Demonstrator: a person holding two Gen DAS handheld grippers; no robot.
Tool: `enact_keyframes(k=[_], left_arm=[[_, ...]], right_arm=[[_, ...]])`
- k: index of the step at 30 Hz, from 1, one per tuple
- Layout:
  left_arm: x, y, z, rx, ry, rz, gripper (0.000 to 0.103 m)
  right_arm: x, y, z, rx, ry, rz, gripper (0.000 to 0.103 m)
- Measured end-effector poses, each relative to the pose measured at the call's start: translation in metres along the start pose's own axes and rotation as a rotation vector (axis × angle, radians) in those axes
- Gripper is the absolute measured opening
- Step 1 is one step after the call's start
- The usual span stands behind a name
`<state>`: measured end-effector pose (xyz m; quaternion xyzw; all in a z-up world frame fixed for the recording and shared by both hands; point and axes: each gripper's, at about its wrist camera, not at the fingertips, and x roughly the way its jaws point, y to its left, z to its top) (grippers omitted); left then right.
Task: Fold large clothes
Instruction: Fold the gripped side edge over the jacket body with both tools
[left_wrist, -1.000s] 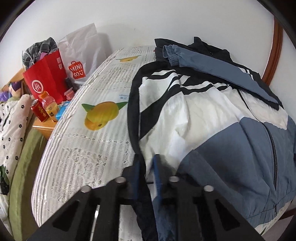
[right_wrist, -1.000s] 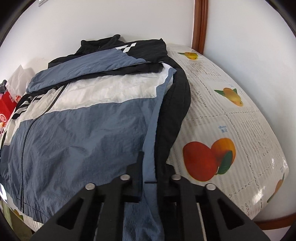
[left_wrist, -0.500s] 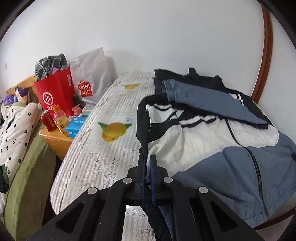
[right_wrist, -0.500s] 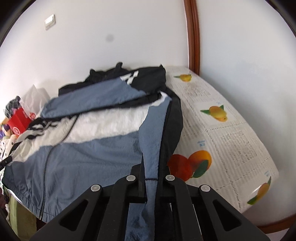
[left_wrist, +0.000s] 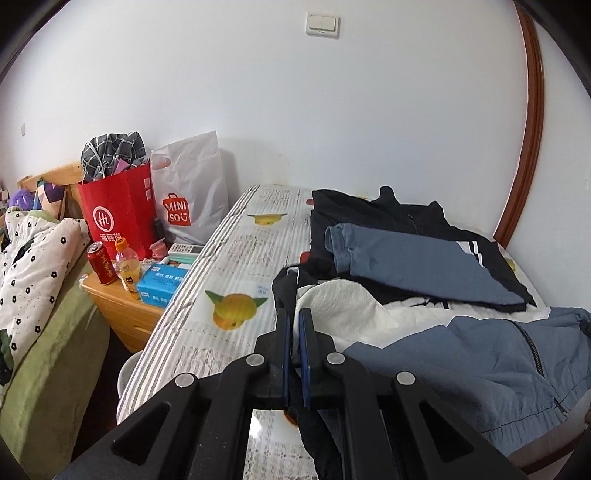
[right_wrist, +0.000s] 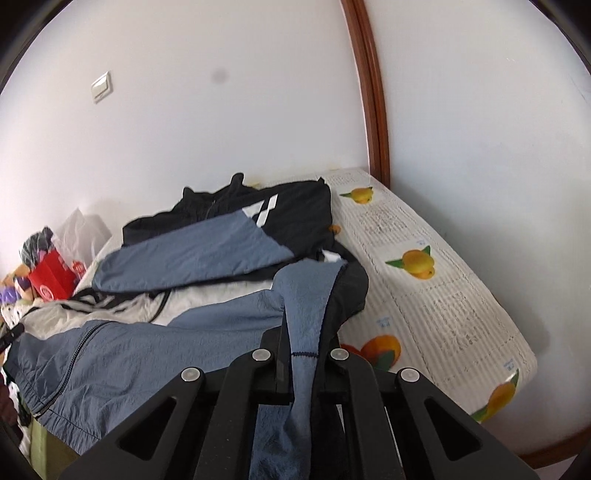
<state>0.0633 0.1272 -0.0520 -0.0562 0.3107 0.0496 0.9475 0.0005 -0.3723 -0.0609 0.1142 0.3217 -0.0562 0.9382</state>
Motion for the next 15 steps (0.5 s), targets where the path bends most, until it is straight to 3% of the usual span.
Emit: enact_keyframes(k=[15], left_arm=[[0.056, -0.028, 0.058, -0.007, -0.028, 0.039, 0.005]], right_arm=[[0.056, 0.03, 0.073, -0.031, -0.032, -0.039, 0.004]])
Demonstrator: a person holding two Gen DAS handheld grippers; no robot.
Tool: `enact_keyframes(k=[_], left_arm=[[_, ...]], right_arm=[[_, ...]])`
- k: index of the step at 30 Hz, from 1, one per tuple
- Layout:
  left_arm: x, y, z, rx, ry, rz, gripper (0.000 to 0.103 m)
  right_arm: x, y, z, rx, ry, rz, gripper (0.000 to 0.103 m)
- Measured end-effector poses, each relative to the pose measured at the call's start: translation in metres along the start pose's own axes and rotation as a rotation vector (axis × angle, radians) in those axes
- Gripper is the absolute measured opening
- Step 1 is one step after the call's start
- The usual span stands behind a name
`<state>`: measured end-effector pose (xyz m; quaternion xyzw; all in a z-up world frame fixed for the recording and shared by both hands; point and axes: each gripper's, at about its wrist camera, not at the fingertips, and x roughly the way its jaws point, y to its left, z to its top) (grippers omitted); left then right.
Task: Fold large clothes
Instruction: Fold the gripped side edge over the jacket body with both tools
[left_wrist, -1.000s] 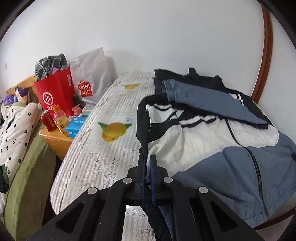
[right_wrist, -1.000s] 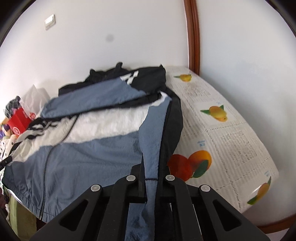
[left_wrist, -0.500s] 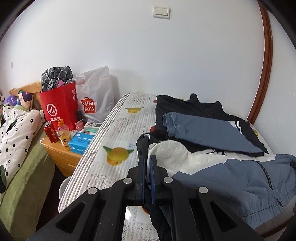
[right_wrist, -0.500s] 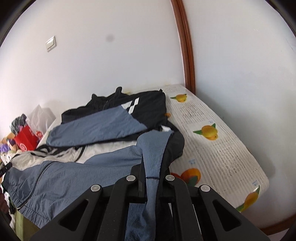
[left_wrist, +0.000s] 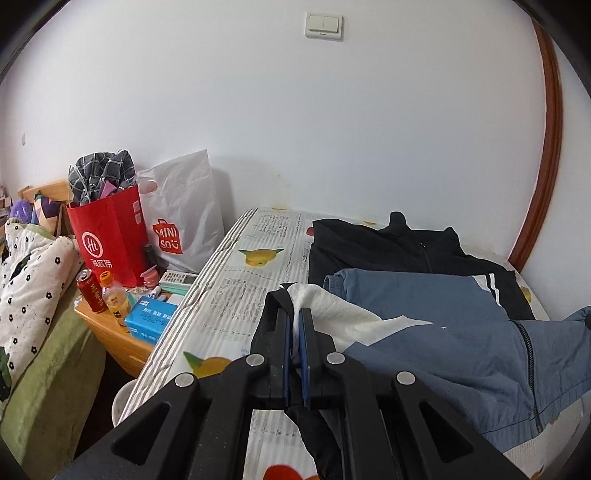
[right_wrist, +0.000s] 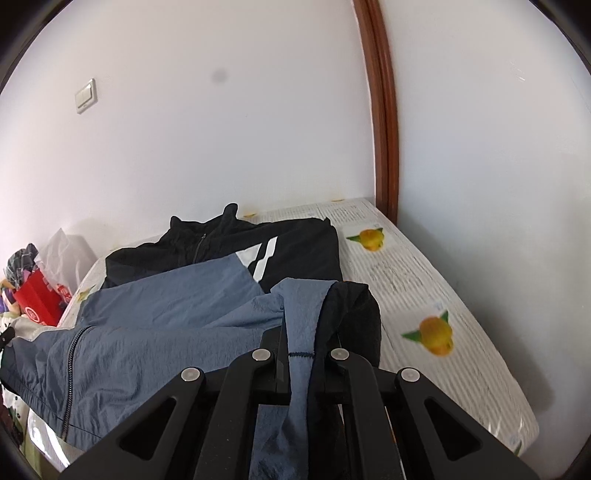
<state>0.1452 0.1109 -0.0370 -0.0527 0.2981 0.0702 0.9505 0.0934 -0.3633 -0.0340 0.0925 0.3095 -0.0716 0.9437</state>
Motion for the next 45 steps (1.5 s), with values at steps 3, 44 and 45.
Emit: enact_keyframes(k=[3, 44, 45], left_arm=[[0.017, -0.004, 0.007, 0.001, 0.024, 0.018, 0.005], [0.071, -0.012, 0.004, 0.016, 0.13, -0.01, 0.058], [0.067, -0.007, 0.002, 0.006, 0.127, -0.012, 0.058]], right_arm=[[0.017, 0.006, 0.011, -0.003, 0.005, -0.005, 0.004], [0.077, -0.002, 0.003, -0.041, 0.147, -0.064, 0.056], [0.072, -0.01, 0.0, -0.023, 0.15, -0.089, 0.056]])
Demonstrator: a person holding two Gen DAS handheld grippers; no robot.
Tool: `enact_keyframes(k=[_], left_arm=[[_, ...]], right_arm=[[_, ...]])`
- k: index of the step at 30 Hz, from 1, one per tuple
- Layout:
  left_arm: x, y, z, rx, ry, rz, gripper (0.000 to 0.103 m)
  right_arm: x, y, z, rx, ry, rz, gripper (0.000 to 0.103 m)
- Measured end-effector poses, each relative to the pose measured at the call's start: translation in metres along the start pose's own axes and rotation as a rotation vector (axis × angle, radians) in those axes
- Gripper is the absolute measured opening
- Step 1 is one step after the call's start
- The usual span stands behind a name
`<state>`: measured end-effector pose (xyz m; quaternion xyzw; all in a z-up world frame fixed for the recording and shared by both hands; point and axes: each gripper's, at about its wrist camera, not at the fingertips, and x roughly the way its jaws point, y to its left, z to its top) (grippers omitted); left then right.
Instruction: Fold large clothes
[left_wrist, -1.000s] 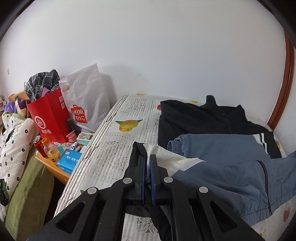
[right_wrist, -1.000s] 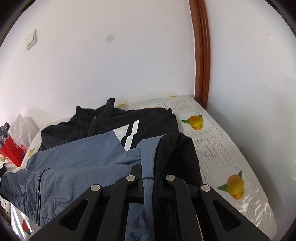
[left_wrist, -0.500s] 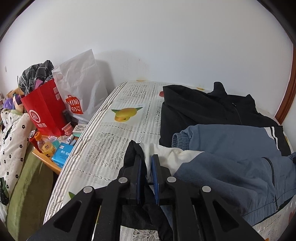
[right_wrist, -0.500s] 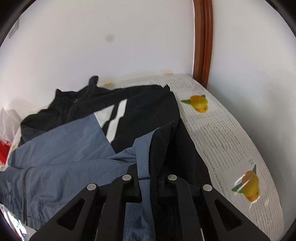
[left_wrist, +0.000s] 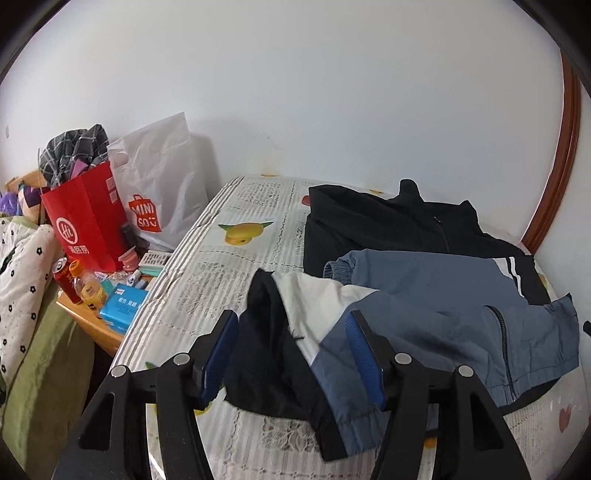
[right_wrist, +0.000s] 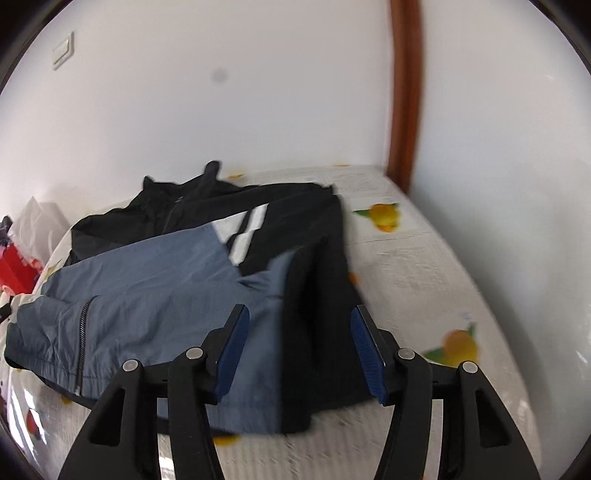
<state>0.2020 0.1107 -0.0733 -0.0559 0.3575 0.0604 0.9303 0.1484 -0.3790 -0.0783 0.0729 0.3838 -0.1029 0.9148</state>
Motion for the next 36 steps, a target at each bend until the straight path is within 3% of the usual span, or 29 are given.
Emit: enact_keyframes(k=[8, 12, 19, 23, 27, 30, 32, 36], left_arm=[[-0.007, 0.044, -0.016, -0.063, 0.044, 0.047, 0.059], [0.008, 0.056, -0.023, -0.106, 0.097, 0.001, 0.059], [0.035, 0.048, -0.029, -0.069, 0.141, -0.039, 0.059], [0.05, 0.043, -0.031, -0.065, 0.166, -0.068, 0.056], [0.059, 0.039, -0.033, -0.074, 0.19, -0.118, 0.036], [0.057, 0.032, -0.035, -0.049, 0.185, -0.096, 0.012], [0.053, 0.029, -0.037, -0.031, 0.173, -0.086, 0.009], [0.04, 0.029, -0.039, -0.009, 0.157, -0.067, 0.006]], right_arm=[[0.01, -0.039, -0.028, 0.101, 0.081, -0.035, 0.056], [0.024, -0.036, -0.037, 0.104, 0.121, -0.011, 0.056], [0.049, -0.028, -0.037, 0.097, 0.167, -0.038, 0.056], [0.062, -0.024, -0.037, 0.087, 0.189, -0.051, 0.051], [0.067, -0.017, -0.036, 0.055, 0.186, -0.075, 0.039], [0.069, -0.013, -0.038, 0.022, 0.189, -0.101, 0.01], [0.067, -0.013, -0.039, 0.017, 0.187, -0.097, 0.003], [0.058, -0.018, -0.044, 0.038, 0.187, -0.074, 0.002]])
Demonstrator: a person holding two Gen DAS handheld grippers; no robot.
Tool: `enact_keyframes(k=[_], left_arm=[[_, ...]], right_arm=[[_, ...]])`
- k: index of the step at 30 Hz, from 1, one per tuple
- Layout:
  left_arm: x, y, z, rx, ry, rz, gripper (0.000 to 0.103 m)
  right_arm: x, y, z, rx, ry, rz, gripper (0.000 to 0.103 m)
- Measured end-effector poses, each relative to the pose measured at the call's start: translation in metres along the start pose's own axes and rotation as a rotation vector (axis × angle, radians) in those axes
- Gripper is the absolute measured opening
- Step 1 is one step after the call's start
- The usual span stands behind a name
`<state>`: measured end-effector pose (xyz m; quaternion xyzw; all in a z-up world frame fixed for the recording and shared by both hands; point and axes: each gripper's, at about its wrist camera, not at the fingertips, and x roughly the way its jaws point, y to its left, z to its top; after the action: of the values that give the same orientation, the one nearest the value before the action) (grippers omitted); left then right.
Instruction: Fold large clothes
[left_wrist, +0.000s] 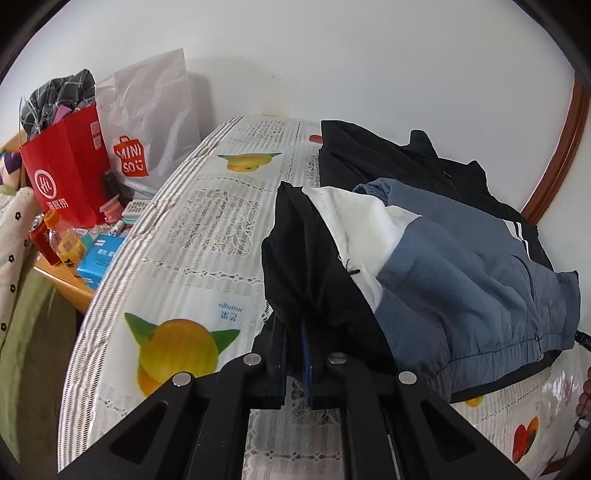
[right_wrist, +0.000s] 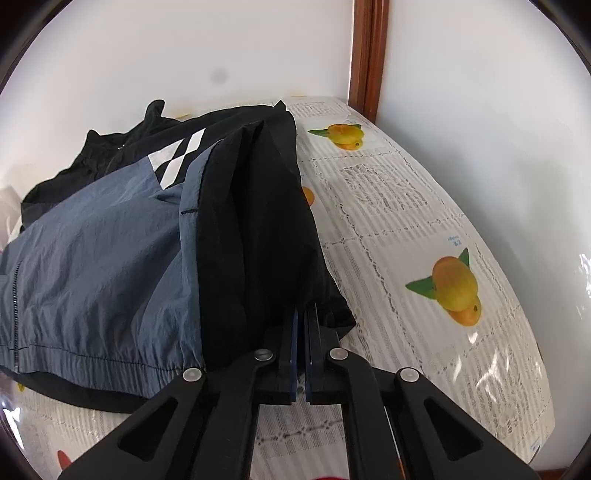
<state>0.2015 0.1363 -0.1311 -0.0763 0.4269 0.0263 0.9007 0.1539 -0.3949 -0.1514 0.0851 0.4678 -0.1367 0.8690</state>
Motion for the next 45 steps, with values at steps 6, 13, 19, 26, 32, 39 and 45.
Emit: enact_keyframes(k=[6, 13, 19, 26, 32, 39, 45], left_arm=[[-0.021, 0.005, -0.014, 0.0, -0.008, 0.015, 0.006], [-0.045, 0.012, -0.042, -0.026, -0.009, 0.023, 0.006], [-0.062, 0.017, -0.061, -0.028, -0.002, 0.018, 0.007], [-0.082, 0.021, -0.068, -0.053, -0.012, 0.015, 0.015], [-0.115, 0.021, -0.068, -0.062, -0.094, -0.025, 0.04], [-0.116, 0.001, -0.075, -0.042, -0.077, -0.105, 0.04], [-0.098, -0.007, -0.076, -0.017, -0.03, -0.111, 0.04]], right_arm=[[-0.016, -0.005, -0.016, -0.003, 0.01, 0.014, 0.002], [-0.029, -0.007, -0.029, -0.01, 0.009, 0.016, 0.002], [-0.036, -0.009, -0.037, -0.005, 0.003, 0.008, 0.002], [-0.048, -0.012, -0.045, -0.027, -0.01, -0.065, 0.004], [-0.095, -0.011, -0.047, -0.05, -0.123, -0.053, 0.048], [-0.104, 0.011, -0.053, -0.067, -0.135, 0.075, 0.05], [-0.088, 0.022, -0.057, -0.084, -0.103, 0.068, 0.05]])
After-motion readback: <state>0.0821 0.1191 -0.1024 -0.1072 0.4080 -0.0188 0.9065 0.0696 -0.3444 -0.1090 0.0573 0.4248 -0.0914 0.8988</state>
